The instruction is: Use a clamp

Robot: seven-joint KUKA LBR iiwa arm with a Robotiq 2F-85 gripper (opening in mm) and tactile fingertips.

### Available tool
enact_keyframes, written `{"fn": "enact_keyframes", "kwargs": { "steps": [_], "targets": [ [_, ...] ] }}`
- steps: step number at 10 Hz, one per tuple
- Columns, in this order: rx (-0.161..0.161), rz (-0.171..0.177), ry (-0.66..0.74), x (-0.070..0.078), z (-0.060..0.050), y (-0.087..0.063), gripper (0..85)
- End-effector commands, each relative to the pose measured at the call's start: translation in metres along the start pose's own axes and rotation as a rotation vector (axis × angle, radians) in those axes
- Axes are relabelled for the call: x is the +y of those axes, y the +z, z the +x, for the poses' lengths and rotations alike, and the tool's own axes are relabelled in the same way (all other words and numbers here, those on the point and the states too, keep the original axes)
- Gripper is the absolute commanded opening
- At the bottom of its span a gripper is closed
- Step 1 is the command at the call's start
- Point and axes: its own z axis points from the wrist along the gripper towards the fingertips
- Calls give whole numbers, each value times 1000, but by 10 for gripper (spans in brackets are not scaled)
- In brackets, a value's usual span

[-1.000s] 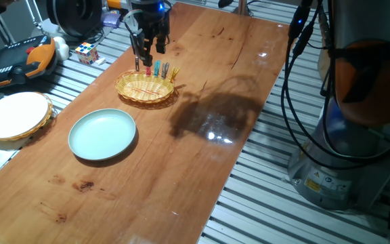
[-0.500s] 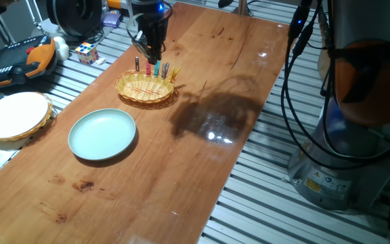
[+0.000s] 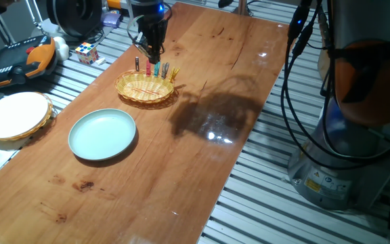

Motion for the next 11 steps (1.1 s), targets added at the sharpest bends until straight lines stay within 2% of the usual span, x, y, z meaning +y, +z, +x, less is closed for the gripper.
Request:
{"fn": "enact_keyframes", "kwargs": {
  "steps": [1, 6, 7, 9, 11],
  "targets": [
    [0, -1, -4, -1, -2, 2, 7],
    [-5, -9, -13, -6, -6, 11, 7],
    [-2, -6, -13, -6, -6, 11, 7],
    [-6, 22, -21, -8, -7, 12, 7],
    [6, 21, -19, -11, -5, 12, 7]
  ]
}}
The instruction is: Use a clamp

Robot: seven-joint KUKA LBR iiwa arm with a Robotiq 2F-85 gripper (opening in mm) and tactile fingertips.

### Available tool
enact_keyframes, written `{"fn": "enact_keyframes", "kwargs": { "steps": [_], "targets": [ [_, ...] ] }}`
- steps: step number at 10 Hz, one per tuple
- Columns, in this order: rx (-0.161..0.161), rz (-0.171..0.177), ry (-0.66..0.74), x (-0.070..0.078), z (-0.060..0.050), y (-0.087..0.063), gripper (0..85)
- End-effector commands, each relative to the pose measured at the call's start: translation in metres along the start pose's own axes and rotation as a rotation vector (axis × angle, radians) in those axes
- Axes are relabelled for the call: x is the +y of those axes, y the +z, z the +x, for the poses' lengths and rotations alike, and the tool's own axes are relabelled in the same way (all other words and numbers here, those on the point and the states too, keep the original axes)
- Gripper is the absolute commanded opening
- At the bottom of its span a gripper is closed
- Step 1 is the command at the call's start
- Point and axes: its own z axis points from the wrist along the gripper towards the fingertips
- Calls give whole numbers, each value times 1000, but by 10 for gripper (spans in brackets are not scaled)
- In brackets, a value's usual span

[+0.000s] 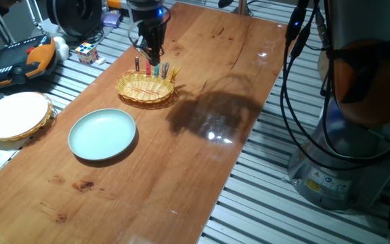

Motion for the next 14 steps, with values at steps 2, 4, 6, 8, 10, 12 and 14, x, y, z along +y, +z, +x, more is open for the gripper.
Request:
{"fn": "enact_keyframes", "kwargs": {
  "steps": [2, 4, 6, 8, 10, 12, 14],
  "targets": [
    [6, 22, -6, 0, -1, 1, 7],
    [27, 55, -31, -1, -2, 2, 7],
    [41, 78, -54, -3, -3, 2, 7],
    [49, 53, -56, -1, -3, 4, 7],
    [37, 58, -53, -3, -5, 4, 7],
    [21, 52, -43, -3, -8, 6, 7],
    [16, 50, -42, -2, -13, 5, 7]
  ]
}}
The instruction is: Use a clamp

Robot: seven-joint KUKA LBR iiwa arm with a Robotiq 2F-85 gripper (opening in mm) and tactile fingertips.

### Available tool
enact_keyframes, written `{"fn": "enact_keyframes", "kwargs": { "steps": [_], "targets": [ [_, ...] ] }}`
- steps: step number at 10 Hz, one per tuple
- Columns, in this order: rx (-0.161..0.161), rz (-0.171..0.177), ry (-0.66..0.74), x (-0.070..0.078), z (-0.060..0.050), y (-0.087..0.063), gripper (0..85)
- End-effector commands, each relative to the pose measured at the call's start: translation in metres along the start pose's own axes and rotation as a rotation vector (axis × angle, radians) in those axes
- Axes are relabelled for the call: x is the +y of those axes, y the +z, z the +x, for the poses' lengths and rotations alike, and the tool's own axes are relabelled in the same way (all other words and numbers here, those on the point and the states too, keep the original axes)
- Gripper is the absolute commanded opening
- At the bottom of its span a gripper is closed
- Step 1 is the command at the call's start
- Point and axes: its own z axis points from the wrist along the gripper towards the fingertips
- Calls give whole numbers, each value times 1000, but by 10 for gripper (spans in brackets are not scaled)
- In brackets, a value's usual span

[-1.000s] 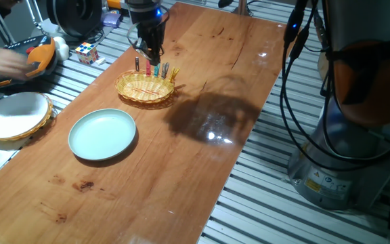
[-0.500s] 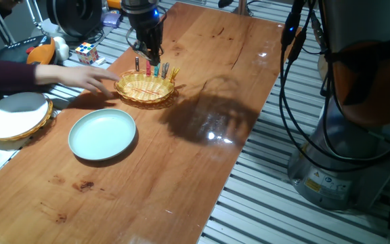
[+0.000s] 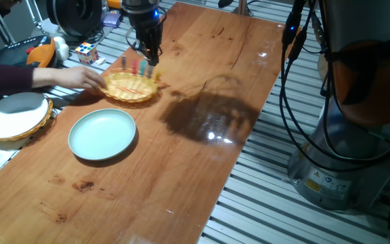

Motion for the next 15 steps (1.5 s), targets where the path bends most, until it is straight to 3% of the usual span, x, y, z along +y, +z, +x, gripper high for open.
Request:
{"fn": "enact_keyframes", "kwargs": {
  "steps": [1, 5, 6, 7, 8, 10, 11, 15],
  "targets": [
    [-6, 1, -1, 1, -2, 0, 7],
    [-26, 4, -13, 3, -5, 1, 7],
    [-36, 20, -13, 2, -7, 2, 7],
    [-36, 14, -11, 0, -9, 6, 7],
    [-39, -16, 23, -3, -9, 9, 7],
    [-34, -20, 59, -9, -5, 12, 7],
    [-34, -35, 69, -12, -4, 16, 7],
    [-38, -28, 150, -30, 3, 39, 7]
  ]
}}
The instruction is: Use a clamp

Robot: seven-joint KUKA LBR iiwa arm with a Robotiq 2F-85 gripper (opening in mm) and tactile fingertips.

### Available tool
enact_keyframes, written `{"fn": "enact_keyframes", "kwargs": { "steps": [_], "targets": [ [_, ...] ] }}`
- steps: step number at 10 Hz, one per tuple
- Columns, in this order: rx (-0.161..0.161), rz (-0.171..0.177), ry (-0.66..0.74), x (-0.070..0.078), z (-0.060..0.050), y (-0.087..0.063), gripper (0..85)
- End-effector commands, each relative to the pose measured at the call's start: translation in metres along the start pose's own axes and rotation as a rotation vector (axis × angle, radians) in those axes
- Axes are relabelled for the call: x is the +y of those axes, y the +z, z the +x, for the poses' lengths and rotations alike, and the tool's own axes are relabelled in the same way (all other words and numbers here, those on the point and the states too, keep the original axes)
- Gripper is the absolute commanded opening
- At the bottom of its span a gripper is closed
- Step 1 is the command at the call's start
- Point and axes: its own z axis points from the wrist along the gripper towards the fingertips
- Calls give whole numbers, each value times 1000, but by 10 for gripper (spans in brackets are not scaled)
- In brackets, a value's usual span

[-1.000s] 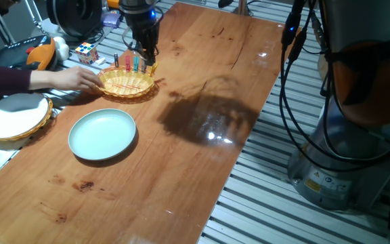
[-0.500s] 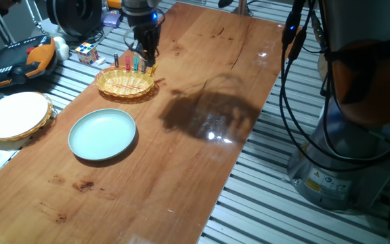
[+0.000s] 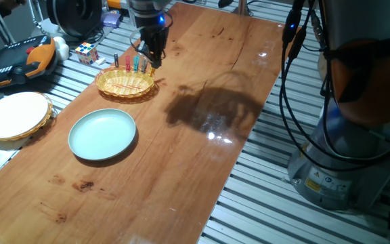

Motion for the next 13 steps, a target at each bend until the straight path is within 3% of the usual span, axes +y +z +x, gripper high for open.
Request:
{"fn": "enact_keyframes", "kwargs": {
  "steps": [1, 2, 3, 7, 10, 13],
  "targets": [
    [-3, -12, 14, -4, 1, 6, 7],
    [-13, -21, 33, -8, 3, 12, 7],
    [-27, -9, 42, -11, 4, 15, 7],
    [-30, 35, 75, -12, 5, 13, 7],
    [14, 0, 106, -14, 7, 13, 7],
    [9, 2, 132, -14, 9, 15, 7]
  ]
}}
